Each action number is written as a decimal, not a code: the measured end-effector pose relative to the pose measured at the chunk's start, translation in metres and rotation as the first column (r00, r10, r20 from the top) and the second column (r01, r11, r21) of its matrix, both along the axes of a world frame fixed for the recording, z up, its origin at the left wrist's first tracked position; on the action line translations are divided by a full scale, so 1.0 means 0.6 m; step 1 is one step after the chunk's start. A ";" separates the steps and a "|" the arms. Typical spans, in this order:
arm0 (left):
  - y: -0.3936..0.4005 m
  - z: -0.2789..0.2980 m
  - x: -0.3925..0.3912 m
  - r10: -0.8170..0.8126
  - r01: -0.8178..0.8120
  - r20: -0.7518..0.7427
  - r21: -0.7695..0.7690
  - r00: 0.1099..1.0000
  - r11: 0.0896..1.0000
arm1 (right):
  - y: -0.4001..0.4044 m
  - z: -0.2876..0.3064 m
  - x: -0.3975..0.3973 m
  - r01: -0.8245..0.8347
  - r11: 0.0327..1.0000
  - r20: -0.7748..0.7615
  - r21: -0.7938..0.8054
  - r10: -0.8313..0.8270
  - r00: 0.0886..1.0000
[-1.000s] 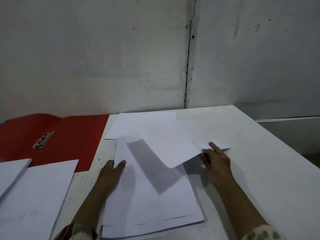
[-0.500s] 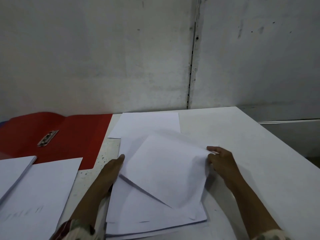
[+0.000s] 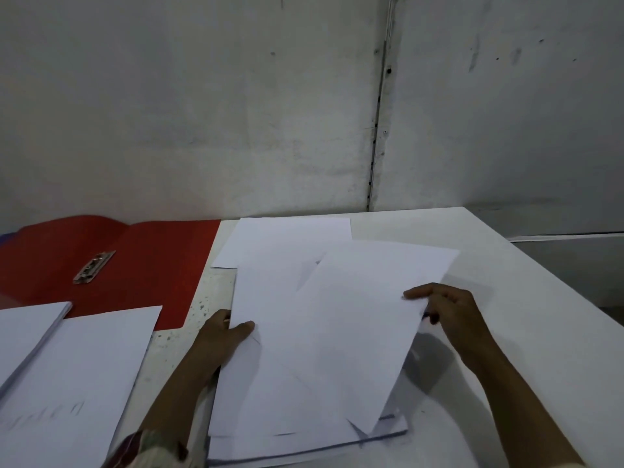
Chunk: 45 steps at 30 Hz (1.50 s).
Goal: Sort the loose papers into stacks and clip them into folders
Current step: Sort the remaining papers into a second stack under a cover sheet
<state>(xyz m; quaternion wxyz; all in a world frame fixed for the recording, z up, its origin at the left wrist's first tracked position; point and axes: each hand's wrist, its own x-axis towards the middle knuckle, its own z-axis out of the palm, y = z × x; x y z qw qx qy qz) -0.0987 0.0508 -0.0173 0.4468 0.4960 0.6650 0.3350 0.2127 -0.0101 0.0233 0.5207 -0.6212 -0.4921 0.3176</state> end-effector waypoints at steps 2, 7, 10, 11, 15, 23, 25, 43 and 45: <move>-0.002 0.004 0.002 -0.001 0.001 0.001 -0.004 1.000 1.000 | 0.009 -0.002 -0.009 0.028 0.999 -0.156 -0.046 -0.034 0.987; -0.004 0.012 0.008 0.001 -0.001 -0.015 0.000 1.000 1.000 | 0.023 -0.024 -0.014 0.062 0.992 -0.003 -0.114 -0.063 0.998; -0.002 0.014 0.009 0.024 -0.024 -0.028 -0.011 0.999 1.000 | 0.027 -0.022 -0.010 -0.011 0.977 0.016 -0.213 0.015 1.000; -0.002 0.015 0.009 0.027 -0.027 -0.038 -0.012 0.999 1.000 | 0.029 -0.021 -0.014 -0.037 0.968 0.057 -0.250 0.053 0.997; -0.005 0.017 0.012 0.018 -0.019 -0.084 -0.009 0.996 1.000 | 0.044 -0.024 -0.056 -0.067 0.949 0.145 -0.308 0.116 0.983; -0.015 0.019 0.010 -0.001 0.005 -0.100 0.041 0.995 0.999 | 0.066 -0.048 -0.163 0.033 0.950 0.428 -0.309 0.108 0.897; -0.016 0.019 0.011 -0.011 0.016 -0.111 0.047 0.994 0.999 | 0.075 -0.055 -0.170 0.085 0.953 0.539 -0.290 0.089 0.838; -0.005 0.028 -0.071 0.076 -0.048 -0.210 0.134 0.975 0.990 | 0.240 -0.089 -0.113 0.203 0.958 0.699 -0.202 -0.004 0.715; -0.001 0.024 -0.083 0.049 -0.019 -0.233 0.130 0.971 0.991 | 0.244 -0.088 -0.125 0.211 0.951 0.686 -0.227 0.002 0.728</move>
